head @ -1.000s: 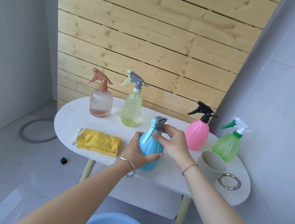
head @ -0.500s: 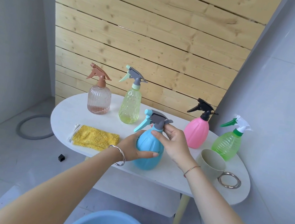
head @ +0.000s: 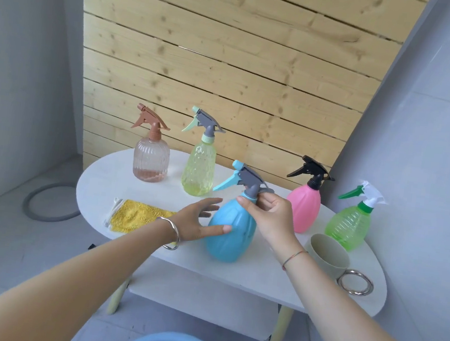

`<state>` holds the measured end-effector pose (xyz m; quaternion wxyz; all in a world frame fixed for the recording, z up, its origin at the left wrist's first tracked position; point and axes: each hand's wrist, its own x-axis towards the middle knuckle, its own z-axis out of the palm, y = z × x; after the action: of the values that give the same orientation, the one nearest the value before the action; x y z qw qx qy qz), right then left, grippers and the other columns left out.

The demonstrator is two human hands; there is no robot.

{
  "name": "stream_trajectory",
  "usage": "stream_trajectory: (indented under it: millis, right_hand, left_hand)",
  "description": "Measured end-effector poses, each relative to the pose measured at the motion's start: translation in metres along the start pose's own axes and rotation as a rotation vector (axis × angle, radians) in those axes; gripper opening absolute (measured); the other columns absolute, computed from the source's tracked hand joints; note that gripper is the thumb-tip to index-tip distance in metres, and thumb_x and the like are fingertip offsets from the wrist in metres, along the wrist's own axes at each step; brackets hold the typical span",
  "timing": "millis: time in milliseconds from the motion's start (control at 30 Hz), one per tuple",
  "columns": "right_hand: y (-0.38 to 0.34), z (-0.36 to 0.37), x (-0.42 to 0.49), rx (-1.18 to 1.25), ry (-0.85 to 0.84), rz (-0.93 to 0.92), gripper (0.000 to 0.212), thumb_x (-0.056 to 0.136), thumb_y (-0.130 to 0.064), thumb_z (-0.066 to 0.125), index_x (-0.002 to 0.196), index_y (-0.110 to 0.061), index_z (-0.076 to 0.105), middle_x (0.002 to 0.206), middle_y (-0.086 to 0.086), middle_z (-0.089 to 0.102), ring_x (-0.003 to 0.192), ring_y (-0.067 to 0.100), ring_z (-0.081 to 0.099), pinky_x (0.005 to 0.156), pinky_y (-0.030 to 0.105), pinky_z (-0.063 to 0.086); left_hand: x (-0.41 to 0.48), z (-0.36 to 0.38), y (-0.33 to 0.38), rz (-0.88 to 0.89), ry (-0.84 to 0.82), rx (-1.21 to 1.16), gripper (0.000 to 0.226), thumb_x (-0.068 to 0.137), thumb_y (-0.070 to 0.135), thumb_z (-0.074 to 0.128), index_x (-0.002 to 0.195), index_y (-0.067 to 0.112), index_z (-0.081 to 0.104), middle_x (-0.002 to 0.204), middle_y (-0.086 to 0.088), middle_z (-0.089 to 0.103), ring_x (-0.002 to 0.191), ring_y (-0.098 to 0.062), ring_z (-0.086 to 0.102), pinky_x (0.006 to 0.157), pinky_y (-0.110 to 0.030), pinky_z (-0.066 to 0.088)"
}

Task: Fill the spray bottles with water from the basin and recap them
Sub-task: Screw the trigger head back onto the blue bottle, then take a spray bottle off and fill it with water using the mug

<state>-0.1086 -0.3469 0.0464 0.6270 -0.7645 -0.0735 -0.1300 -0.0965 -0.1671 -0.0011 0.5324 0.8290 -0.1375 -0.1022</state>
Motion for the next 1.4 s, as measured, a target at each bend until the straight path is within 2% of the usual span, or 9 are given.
stream_trajectory:
  millis: [167, 433, 633, 767, 967, 1067, 1133, 1267, 1400]
  right_hand:
    - [-0.015, -0.013, 0.053, 0.01, 0.08, -0.047, 0.024, 0.078, -0.011, 0.077, 0.086, 0.008, 0.066, 0.085, 0.013, 0.072, 0.08, 0.012, 0.06, 0.078, 0.032, 0.049]
    - [-0.002, -0.006, 0.127, -0.11, 0.127, -0.018, 0.011, 0.076, -0.017, 0.079, 0.076, -0.016, 0.068, 0.089, 0.006, 0.074, 0.082, 0.012, 0.062, 0.086, 0.037, 0.053]
    - [0.032, -0.001, 0.132, -0.141, 0.154, 0.036, 0.018, 0.076, -0.014, 0.079, 0.086, -0.003, 0.069, 0.082, 0.001, 0.07, 0.08, 0.01, 0.06, 0.076, 0.024, 0.047]
    - [0.044, -0.003, 0.129, -0.122, 0.175, 0.046, 0.023, 0.077, -0.014, 0.078, 0.089, 0.003, 0.068, 0.087, 0.004, 0.073, 0.081, 0.01, 0.061, 0.079, 0.026, 0.048]
    - [0.043, -0.001, 0.126, -0.142, 0.153, 0.049, 0.015, 0.078, -0.014, 0.077, 0.089, -0.011, 0.068, 0.09, -0.001, 0.071, 0.097, 0.02, 0.067, 0.088, 0.031, 0.05]
    - [0.038, -0.005, 0.121, -0.174, 0.167, 0.124, 0.038, 0.078, -0.024, 0.078, 0.111, -0.011, 0.065, 0.113, 0.002, 0.067, 0.113, 0.018, 0.06, 0.093, 0.027, 0.045]
    - [0.029, -0.013, 0.114, -0.228, 0.223, 0.138, 0.047, 0.078, -0.03, 0.076, 0.118, -0.01, 0.061, 0.112, 0.001, 0.067, 0.105, 0.014, 0.062, 0.088, 0.024, 0.044]
    - [0.007, -0.05, 0.093, -0.349, 0.521, -0.16, 0.023, 0.08, -0.025, 0.073, 0.09, -0.014, 0.056, 0.077, -0.005, 0.057, 0.072, 0.014, 0.053, 0.072, 0.029, 0.043]
    - [0.011, -0.094, 0.09, -0.46, 0.649, -0.155, 0.051, 0.075, -0.017, 0.077, 0.114, -0.004, 0.047, 0.113, 0.01, 0.046, 0.102, 0.02, 0.045, 0.085, 0.021, 0.034]
  left_hand:
    - [0.023, -0.047, -0.003, -0.043, 0.263, -0.069, 0.063, 0.092, 0.05, 0.051, 0.145, 0.02, 0.035, 0.147, 0.001, 0.042, 0.129, -0.016, 0.045, 0.093, -0.024, 0.036]
    - [0.069, -0.038, -0.005, -0.05, 0.381, -0.095, 0.081, 0.094, 0.047, 0.05, 0.153, 0.012, 0.007, 0.16, -0.005, 0.014, 0.147, -0.018, 0.014, 0.116, -0.03, 0.012]
    - [0.08, -0.02, -0.014, -0.034, 0.509, -0.034, 0.092, 0.089, 0.046, 0.058, 0.152, 0.01, 0.001, 0.16, -0.007, 0.008, 0.148, -0.02, 0.004, 0.12, -0.036, 0.007]
    - [0.08, -0.019, -0.014, -0.027, 0.507, -0.033, 0.091, 0.091, 0.045, 0.057, 0.152, 0.01, -0.001, 0.161, -0.004, 0.005, 0.148, -0.019, 0.003, 0.12, -0.034, 0.006]
    - [0.071, -0.018, -0.013, -0.056, 0.475, -0.071, 0.091, 0.091, 0.046, 0.056, 0.153, 0.012, -0.001, 0.161, -0.003, 0.003, 0.148, -0.017, 0.003, 0.12, -0.034, 0.008]
    - [0.064, -0.01, -0.008, -0.078, 0.458, -0.106, 0.091, 0.091, 0.047, 0.055, 0.153, 0.012, -0.002, 0.161, -0.002, 0.0, 0.148, -0.017, 0.001, 0.12, -0.035, 0.007]
    - [0.059, -0.001, -0.003, -0.079, 0.453, -0.125, 0.091, 0.091, 0.047, 0.055, 0.152, 0.012, -0.002, 0.161, -0.001, -0.001, 0.148, -0.016, -0.001, 0.12, -0.035, 0.007]
    - [0.056, 0.026, 0.016, -0.041, 0.413, -0.169, 0.089, 0.091, 0.045, 0.056, 0.153, 0.013, 0.0, 0.161, -0.001, 0.002, 0.148, -0.014, 0.002, 0.119, -0.032, 0.009]
    - [0.061, 0.054, 0.037, -0.018, 0.37, -0.211, 0.087, 0.092, 0.042, 0.058, 0.152, 0.011, 0.004, 0.16, -0.003, 0.007, 0.147, -0.015, 0.008, 0.118, -0.031, 0.013]
